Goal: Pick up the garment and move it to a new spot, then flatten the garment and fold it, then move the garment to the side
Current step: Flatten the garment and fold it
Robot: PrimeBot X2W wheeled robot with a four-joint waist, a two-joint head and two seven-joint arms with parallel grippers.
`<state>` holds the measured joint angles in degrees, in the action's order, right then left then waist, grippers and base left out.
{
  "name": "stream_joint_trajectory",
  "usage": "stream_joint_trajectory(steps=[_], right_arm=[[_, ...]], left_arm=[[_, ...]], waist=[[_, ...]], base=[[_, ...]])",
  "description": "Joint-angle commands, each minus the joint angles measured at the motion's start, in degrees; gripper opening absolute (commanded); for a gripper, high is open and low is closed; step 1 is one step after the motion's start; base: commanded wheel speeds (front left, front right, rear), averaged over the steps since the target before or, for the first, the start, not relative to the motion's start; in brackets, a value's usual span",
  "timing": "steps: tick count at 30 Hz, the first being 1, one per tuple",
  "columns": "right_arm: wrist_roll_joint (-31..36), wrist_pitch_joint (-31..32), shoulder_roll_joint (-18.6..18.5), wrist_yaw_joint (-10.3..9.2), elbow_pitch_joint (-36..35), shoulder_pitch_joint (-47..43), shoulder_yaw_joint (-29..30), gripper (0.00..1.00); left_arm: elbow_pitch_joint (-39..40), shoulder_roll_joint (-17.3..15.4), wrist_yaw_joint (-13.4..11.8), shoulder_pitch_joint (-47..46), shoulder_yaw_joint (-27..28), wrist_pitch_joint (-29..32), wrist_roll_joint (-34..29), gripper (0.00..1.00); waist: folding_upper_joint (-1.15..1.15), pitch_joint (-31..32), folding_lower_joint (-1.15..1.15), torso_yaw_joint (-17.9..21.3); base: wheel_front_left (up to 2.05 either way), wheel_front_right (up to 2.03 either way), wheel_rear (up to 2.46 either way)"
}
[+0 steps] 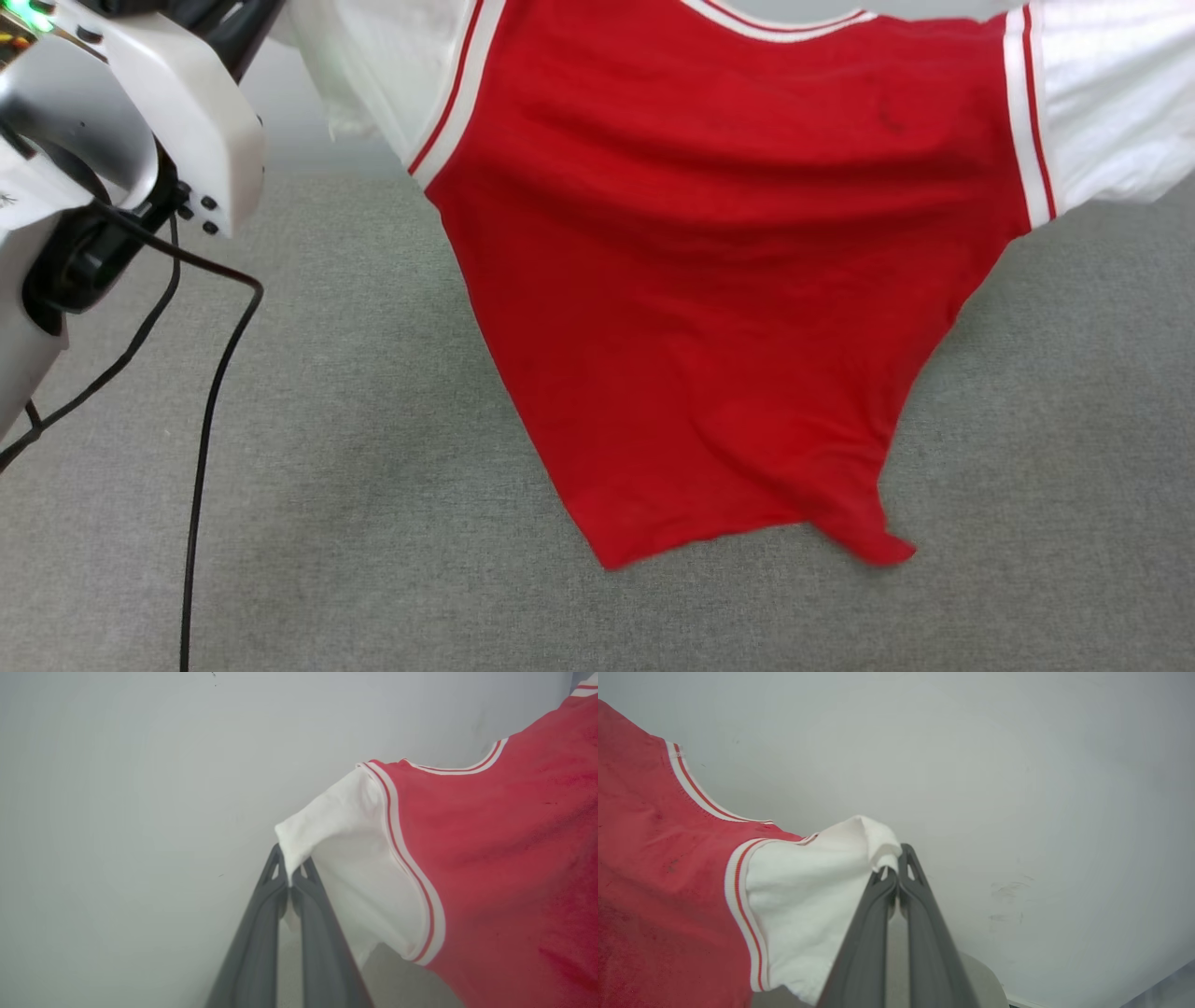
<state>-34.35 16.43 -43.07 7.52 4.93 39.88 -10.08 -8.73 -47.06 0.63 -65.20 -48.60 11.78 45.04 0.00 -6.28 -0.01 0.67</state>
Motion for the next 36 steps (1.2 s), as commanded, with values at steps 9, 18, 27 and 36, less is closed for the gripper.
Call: stream_joint_trajectory(steps=[9,18,27,36], right_arm=[[-0.5,1.22,-0.16,-0.06,1.11,10.36,-4.91,0.0],[1.2,1.97,1.11,-0.06,6.6,24.23,-10.62,0.0],[4.68,-0.49,3.64,-0.06,16.12,44.36,-17.42,0.0],[7.55,-7.66,6.26,-0.07,28.39,58.87,-20.99,0.0]], left_arm=[[1.74,0.39,-1.8,-4.18,2.16,-1.26,-0.95,0.0],[-3.76,4.26,-1.07,-12.48,3.81,-2.55,-2.44,0.0],[-14.74,9.29,-0.05,-27.18,5.81,-5.58,-6.27,0.0],[-27.18,14.49,2.22,-37.53,7.23,-10.56,-6.89,0.0]], waist=[[0.0,-1.5,0.01,0.03],[0.0,-7.63,0.01,-0.61],[0.0,-16.05,0.01,-0.58],[0.0,-20.95,0.01,-0.68]], base=[[0.0,0.0,0.0],[0.0,0.0,0.0],[0.0,0.0,0.0],[0.0,0.0,0.0]])
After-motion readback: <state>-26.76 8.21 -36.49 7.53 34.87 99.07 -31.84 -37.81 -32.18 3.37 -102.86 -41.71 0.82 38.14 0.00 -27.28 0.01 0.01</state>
